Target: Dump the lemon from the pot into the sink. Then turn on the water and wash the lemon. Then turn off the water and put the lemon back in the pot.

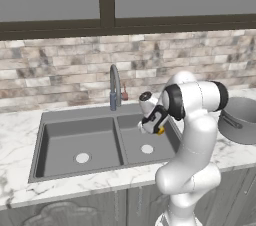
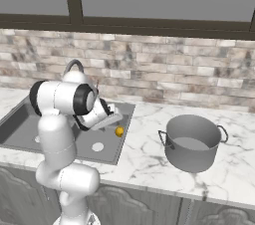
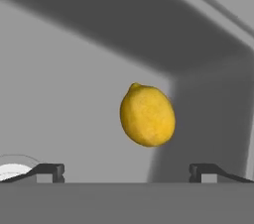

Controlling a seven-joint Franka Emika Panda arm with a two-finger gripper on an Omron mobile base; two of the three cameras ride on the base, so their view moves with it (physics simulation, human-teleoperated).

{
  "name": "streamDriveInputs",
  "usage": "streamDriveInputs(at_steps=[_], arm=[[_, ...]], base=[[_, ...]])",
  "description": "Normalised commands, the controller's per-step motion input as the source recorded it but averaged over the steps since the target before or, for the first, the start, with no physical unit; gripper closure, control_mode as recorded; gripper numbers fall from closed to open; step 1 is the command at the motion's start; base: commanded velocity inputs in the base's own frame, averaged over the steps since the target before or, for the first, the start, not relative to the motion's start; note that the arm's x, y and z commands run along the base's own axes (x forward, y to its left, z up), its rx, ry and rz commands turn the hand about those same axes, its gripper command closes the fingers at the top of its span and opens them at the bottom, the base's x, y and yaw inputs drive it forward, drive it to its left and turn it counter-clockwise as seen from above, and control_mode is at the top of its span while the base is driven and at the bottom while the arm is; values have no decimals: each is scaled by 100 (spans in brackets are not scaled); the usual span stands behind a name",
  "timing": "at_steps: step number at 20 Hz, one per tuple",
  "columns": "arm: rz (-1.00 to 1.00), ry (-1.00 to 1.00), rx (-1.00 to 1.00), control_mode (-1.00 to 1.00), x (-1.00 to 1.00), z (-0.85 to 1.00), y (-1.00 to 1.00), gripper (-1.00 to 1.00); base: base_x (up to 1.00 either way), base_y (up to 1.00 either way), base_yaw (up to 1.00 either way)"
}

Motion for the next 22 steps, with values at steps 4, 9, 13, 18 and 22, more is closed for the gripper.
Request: streamDriveInputs(at_steps=[4, 9, 13, 18, 22], arm=[[7, 0, -8, -100, 11, -15, 0, -100], [6, 0, -8, -100, 15, -13, 0, -100], [6, 0, -7, -100, 22, -17, -1, -100], [2, 0, -8, -100, 4, -14, -12, -100], [0, 0, -8, -100, 0, -13, -19, -100]], base=[[0, 0, 0], [0, 0, 0], [0, 0, 0], [0, 0, 0], [0, 0, 0]])
